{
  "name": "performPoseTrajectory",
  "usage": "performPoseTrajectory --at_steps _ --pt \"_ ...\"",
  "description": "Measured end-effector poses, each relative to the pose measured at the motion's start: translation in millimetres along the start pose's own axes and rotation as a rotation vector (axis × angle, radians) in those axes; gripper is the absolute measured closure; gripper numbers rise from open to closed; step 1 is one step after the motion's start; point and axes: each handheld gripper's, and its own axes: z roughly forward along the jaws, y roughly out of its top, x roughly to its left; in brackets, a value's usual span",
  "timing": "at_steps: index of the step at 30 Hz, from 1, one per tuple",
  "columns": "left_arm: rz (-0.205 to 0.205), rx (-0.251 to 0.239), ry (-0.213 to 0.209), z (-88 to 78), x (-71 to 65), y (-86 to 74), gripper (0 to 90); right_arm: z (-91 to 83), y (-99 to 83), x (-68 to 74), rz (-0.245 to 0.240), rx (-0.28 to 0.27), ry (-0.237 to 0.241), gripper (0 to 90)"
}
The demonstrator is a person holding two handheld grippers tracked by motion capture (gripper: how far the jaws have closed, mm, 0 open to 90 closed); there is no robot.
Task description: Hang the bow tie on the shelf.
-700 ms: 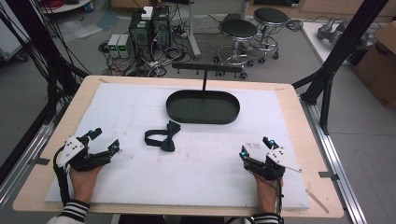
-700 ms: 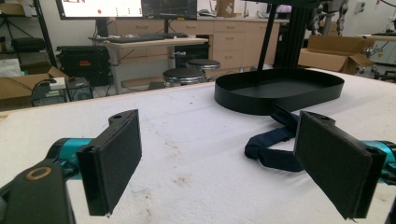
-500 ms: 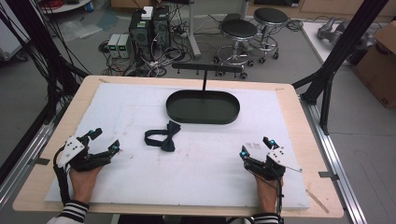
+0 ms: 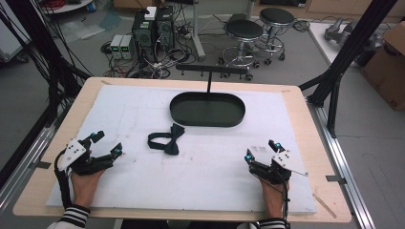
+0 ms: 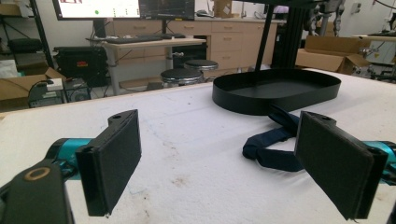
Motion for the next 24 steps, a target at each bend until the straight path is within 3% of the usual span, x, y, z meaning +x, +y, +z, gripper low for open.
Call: performPoseTrajectory --at_steps 7,9,13,18,21,24 --pt "-0.022 0.002 0.01 0.8 1.6 0.4 15.2 0.2 0.1 0.0 -0.003 0.0 0.001 11.4" --pt "0.001 0.042 0.038 2.8 2.5 2.5 15.2 0.2 0.1 0.1 -0.005 0.0 0.003 11.4" --pt "0.008 0.058 0.042 4.4 2.5 9.8 15.2 0.1 0.0 0.2 -0.001 0.001 0.003 11.4" --pt "0.0 0.105 0.054 8.8 1.2 22.3 15.0 0.1 0.1 -0.2 -0.002 0.0 0.003 11.4" --pt "-0.025 0.121 0.042 12.1 -0.4 30.8 15.0 0.3 0.1 0.0 -0.007 0.0 0.003 11.3" --pt "-0.019 0.146 0.035 17.3 -3.6 40.2 15.0 0.1 0.1 0.1 -0.003 0.002 0.002 11.4"
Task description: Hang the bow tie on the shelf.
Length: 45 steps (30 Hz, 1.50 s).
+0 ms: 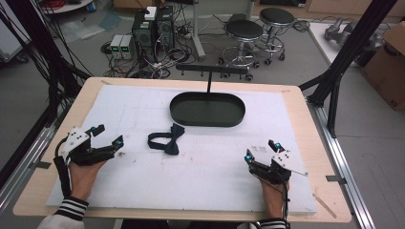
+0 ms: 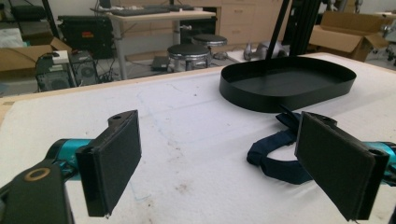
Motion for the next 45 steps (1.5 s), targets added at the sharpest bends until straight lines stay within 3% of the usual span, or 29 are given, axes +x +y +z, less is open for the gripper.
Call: performPoseTrajectory --at_steps 7,11,16,20,21,23,28,32,34,40,45 --pt "0.027 0.046 -0.039 14.2 -11.4 23.2 15.0 0.2 0.0 -0.2 -0.009 -0.001 -0.001 11.4" --pt "0.033 0.061 -0.048 21.1 -16.9 27.3 15.0 0.2 0.1 -0.1 -0.009 -0.002 0.0 11.4" --pt "0.03 0.109 -0.084 35.9 -27.2 36.3 15.0 0.2 0.1 -0.1 -0.005 -0.002 0.001 11.4" --pt "0.054 0.142 -0.103 43.4 -35.3 43.2 15.0 0.2 0.0 -0.2 -0.009 -0.001 0.002 11.4" --pt "0.057 0.177 -0.134 49.9 -41.2 47.4 15.0 0.1 0.0 0.2 -0.006 0.001 0.002 11.3" --pt "0.056 0.19 -0.141 52.1 -43.2 48.4 15.0 -0.1 0.0 0.3 -0.008 0.0 0.002 11.3" --pt "0.063 0.28 -0.186 66.7 -54.1 50.1 15.0 -0.1 0.0 0.0 -0.01 -0.005 0.003 11.3" --pt "0.071 0.328 -0.198 74.8 -58.5 49.6 15.0 -0.1 -0.1 0.0 -0.006 -0.007 0.0 11.3" --pt "0.041 0.337 -0.216 80.0 -61.6 50.4 15.3 -0.4 -0.2 0.2 -0.004 -0.006 -0.001 11.4" --pt "0.059 0.425 -0.235 98.0 -76.3 52.3 16.0 -0.9 -0.4 0.1 -0.001 -0.009 -0.001 11.3" --pt "0.055 0.498 -0.27 113.8 -84.6 44.8 16.3 -1.7 -0.8 0.4 -0.001 -0.019 -0.006 11.3"
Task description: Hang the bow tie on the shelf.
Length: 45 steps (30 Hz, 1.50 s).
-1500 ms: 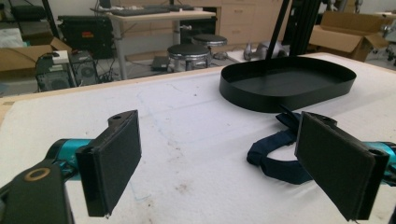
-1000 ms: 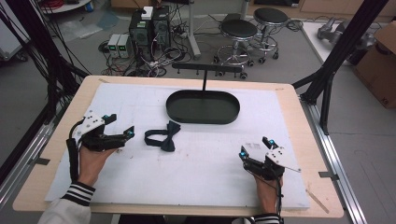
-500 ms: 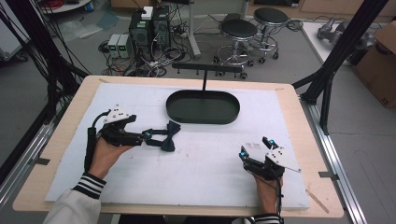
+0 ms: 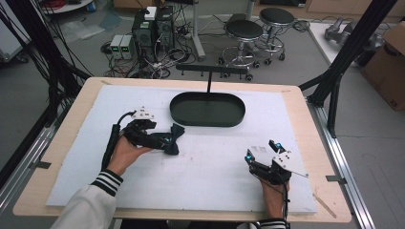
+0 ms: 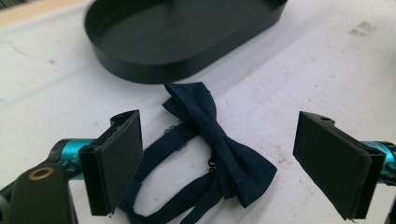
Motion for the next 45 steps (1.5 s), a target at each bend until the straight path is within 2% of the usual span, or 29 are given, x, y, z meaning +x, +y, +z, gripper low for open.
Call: performPoseTrajectory --at_steps 2,5,12,22,24,27,31,33,38,39,45 --pt "-0.006 0.038 -0.012 7.5 -0.9 -1.4 16.3 -0.3 0.0 -0.2 -0.001 -0.004 -0.001 11.3" --pt "-0.009 0.071 -0.024 16.4 -3.6 -1.1 16.3 -0.3 0.0 -0.4 0.001 -0.003 0.001 11.4" --pt "-0.033 0.129 -0.007 33.8 -5.5 -1.3 19.1 -0.5 -0.1 -0.2 0.002 -0.004 0.0 11.3" --pt "-0.076 0.191 0.021 39.7 -2.5 -2.7 25.2 -0.4 -0.2 -0.8 0.005 -0.006 0.0 11.4" --pt "-0.083 0.208 0.042 41.4 -3.1 -1.7 25.5 -0.4 -0.2 -1.0 0.007 -0.007 0.0 11.3" --pt "-0.085 0.209 0.052 42.6 -5.9 2.4 25.4 -0.4 -0.1 -1.1 0.006 -0.007 0.0 11.4" --pt "-0.074 0.239 0.055 45.4 -10.7 8.6 27.4 -0.4 -0.2 -1.0 0.01 -0.004 0.002 11.4" --pt "-0.098 0.267 0.038 48.1 -12.0 11.4 31.9 -0.3 -0.1 -1.3 0.008 -0.007 -0.001 11.4" --pt "-0.114 0.297 0.071 54.2 -13.1 14.4 32.8 -0.5 -0.2 -1.0 0.012 -0.004 0.003 11.3" --pt "-0.137 0.296 0.064 54.9 -12.5 14.6 34.1 -0.3 -0.1 -1.4 0.01 -0.006 0.002 11.4" --pt "-0.173 0.321 0.069 57.9 -10.4 13.6 44.1 -0.5 -0.2 -1.6 0.017 -0.006 0.002 11.3"
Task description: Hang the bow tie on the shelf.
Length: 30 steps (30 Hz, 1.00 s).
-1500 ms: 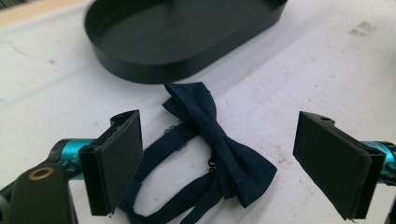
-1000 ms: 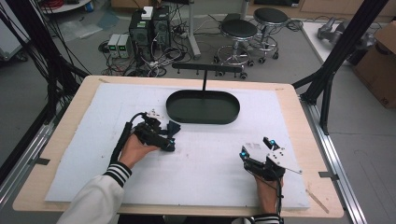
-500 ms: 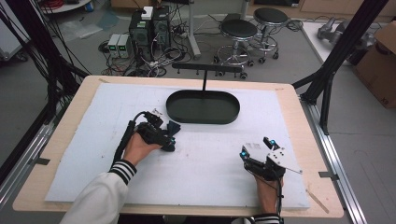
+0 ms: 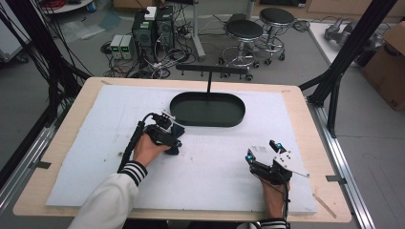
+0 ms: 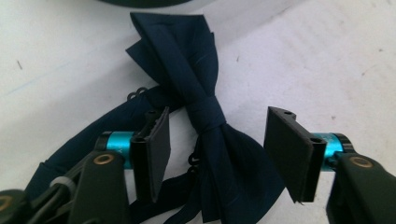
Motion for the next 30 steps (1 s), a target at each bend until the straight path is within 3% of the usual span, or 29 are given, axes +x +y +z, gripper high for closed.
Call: performPoseTrajectory --at_steps 15,25,29,30 --pt "-0.017 0.007 -0.024 5.5 -1.4 0.4 57.6 0.0 0.0 0.0 0.001 0.0 -0.001 11.3" --pt "0.012 0.002 0.02 7.6 -4.1 -0.1 72.0 -0.2 0.0 0.0 0.002 -0.001 0.001 11.3" --pt "0.019 -0.008 0.013 6.6 -5.1 -0.2 73.6 -0.2 -0.1 -0.1 0.0 -0.001 0.001 11.3" --pt "0.024 -0.019 -0.006 4.9 -5.4 0.0 73.8 -0.2 -0.1 0.0 0.001 -0.001 0.0 11.4"
